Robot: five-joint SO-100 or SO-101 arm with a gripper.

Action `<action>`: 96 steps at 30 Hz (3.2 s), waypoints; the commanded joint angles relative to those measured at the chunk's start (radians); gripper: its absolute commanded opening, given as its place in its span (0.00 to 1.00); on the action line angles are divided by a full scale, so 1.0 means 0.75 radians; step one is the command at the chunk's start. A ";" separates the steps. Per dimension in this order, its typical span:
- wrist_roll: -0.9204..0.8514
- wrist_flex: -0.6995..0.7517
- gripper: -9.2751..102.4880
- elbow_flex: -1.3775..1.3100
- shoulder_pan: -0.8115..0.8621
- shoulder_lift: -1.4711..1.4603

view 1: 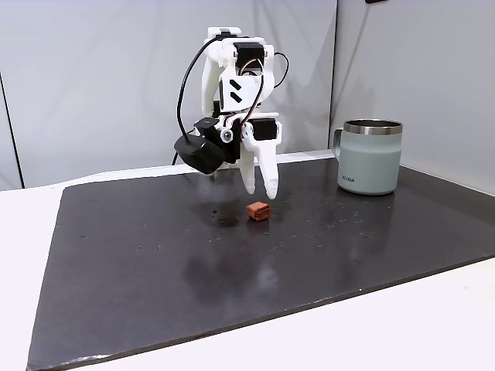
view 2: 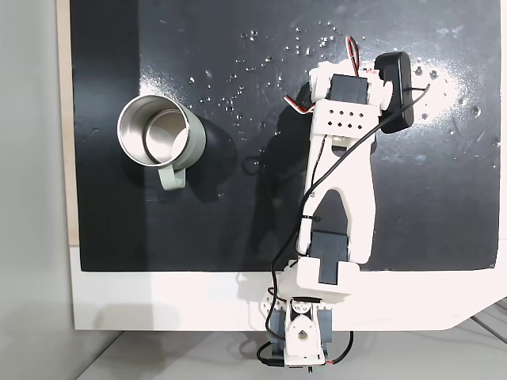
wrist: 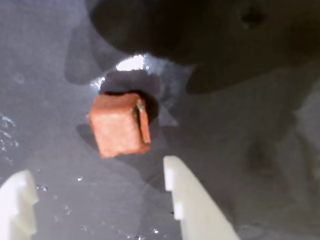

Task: Grasp a cube and put it in the cup.

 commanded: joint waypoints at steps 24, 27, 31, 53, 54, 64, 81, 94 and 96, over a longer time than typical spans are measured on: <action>-0.033 0.000 0.23 -0.180 0.020 -0.207; -0.033 0.000 0.18 -0.180 0.027 -0.207; -0.037 0.006 0.16 -0.180 0.029 -0.207; 0.074 0.233 0.15 -0.178 -0.018 0.360; 0.082 0.250 0.15 -0.178 -0.020 0.405; 0.094 0.335 0.15 -0.250 -0.070 0.630; 0.280 0.511 0.15 -0.740 -0.675 0.317; 0.252 0.601 0.15 -0.855 -1.008 0.084; 0.247 0.607 0.15 -0.851 -1.021 0.072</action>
